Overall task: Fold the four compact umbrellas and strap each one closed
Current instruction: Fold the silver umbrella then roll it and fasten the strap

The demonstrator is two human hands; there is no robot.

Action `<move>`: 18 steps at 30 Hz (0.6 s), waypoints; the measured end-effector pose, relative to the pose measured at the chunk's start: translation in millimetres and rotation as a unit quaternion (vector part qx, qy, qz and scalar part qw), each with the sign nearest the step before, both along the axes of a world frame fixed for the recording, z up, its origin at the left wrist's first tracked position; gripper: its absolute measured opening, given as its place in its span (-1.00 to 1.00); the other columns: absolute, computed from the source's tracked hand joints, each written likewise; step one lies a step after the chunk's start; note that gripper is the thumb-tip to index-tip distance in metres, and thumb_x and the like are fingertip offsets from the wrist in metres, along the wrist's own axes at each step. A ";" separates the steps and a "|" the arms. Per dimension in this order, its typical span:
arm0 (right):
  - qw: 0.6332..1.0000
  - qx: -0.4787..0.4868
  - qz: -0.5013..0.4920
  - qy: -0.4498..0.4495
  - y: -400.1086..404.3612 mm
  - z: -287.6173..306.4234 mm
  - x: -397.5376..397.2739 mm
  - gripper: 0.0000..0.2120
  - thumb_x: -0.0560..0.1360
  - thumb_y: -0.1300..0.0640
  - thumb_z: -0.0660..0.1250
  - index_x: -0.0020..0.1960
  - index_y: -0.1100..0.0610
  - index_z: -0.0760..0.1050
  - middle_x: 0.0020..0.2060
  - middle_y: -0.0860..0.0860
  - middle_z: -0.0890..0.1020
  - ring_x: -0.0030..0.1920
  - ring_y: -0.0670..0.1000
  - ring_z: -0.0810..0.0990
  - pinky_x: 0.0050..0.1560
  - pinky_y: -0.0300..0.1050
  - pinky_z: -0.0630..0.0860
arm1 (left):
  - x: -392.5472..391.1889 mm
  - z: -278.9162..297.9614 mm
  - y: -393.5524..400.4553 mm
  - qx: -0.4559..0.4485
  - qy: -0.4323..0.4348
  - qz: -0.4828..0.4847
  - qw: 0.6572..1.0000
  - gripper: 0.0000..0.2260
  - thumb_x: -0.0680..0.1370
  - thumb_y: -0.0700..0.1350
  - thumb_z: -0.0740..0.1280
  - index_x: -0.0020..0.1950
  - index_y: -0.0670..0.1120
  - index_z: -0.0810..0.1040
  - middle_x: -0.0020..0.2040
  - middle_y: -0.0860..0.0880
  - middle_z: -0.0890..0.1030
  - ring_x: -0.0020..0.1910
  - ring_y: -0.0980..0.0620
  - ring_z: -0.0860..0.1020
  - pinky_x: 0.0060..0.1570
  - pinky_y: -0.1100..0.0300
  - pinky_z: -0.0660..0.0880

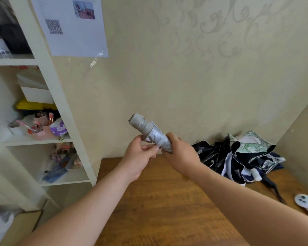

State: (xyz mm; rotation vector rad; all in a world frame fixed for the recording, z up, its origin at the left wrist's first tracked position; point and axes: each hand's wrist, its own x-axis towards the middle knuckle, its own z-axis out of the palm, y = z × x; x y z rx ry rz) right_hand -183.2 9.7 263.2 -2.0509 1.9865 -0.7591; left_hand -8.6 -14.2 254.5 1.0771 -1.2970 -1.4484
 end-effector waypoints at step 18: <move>0.834 0.291 0.040 -0.467 11.3 9.7 -9.5 -0.76 0.47 0.39 0.24 -0.01 0.08 0.36 -0.44 0.00 0.32 -0.48 -0.03 0.19 -0.49 -0.23 0.11 | -3.3 12.1 3.6 -0.005 -0.041 -0.011 0.999 -0.90 0.62 -0.16 0.47 0.10 -0.03 0.74 -0.08 0.01 0.76 -0.16 0.12 0.61 -0.04 0.22 0.56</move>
